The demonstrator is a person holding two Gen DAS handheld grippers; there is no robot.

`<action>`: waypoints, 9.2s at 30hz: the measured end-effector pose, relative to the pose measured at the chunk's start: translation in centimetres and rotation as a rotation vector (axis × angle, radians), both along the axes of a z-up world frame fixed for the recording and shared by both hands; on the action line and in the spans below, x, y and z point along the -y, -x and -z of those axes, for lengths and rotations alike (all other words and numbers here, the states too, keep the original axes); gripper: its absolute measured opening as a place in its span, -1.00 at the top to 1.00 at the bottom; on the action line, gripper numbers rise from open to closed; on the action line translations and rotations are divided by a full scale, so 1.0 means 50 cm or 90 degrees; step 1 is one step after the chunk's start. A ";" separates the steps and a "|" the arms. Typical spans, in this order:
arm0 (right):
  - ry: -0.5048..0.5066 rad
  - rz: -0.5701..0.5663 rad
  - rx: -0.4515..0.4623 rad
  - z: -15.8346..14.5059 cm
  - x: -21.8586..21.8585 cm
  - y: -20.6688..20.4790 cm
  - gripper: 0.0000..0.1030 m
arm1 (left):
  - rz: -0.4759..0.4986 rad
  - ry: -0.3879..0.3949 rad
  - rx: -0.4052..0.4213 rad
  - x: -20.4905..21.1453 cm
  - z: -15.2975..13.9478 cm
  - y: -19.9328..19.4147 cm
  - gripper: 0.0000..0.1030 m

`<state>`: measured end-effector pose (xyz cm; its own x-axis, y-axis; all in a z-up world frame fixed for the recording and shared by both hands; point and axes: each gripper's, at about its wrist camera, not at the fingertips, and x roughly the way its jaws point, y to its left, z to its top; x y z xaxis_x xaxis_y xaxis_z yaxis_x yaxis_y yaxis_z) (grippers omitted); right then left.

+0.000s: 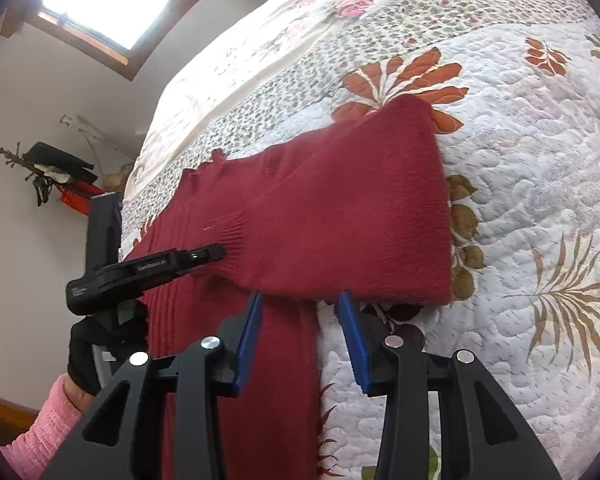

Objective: Fold small clothes

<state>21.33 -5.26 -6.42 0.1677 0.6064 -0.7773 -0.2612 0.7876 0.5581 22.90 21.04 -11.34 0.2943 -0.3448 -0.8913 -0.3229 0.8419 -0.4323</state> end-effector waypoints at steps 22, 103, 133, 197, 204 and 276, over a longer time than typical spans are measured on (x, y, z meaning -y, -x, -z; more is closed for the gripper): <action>0.020 0.019 -0.055 0.054 -0.081 -0.070 0.00 | -0.141 -0.102 0.151 -0.305 -0.162 0.156 0.81; 0.164 -0.258 0.026 0.068 -0.530 0.229 -0.33 | -0.694 -0.099 0.091 -1.016 -0.031 0.840 -0.07; 0.172 -0.232 0.034 0.054 -0.473 0.217 -0.33 | -0.351 -0.181 0.312 -0.719 -0.224 0.490 0.91; 0.088 -0.307 -0.096 0.120 -0.878 0.134 0.88 | -0.235 -0.178 0.190 -0.724 -0.128 0.510 0.17; 0.023 -0.318 -0.031 0.018 -0.838 0.135 0.89 | -0.236 -0.163 0.190 -0.707 -0.127 0.489 0.16; 0.144 -0.050 0.038 0.020 -0.364 0.016 0.50 | -0.082 -0.213 0.124 -0.453 -0.076 0.298 0.06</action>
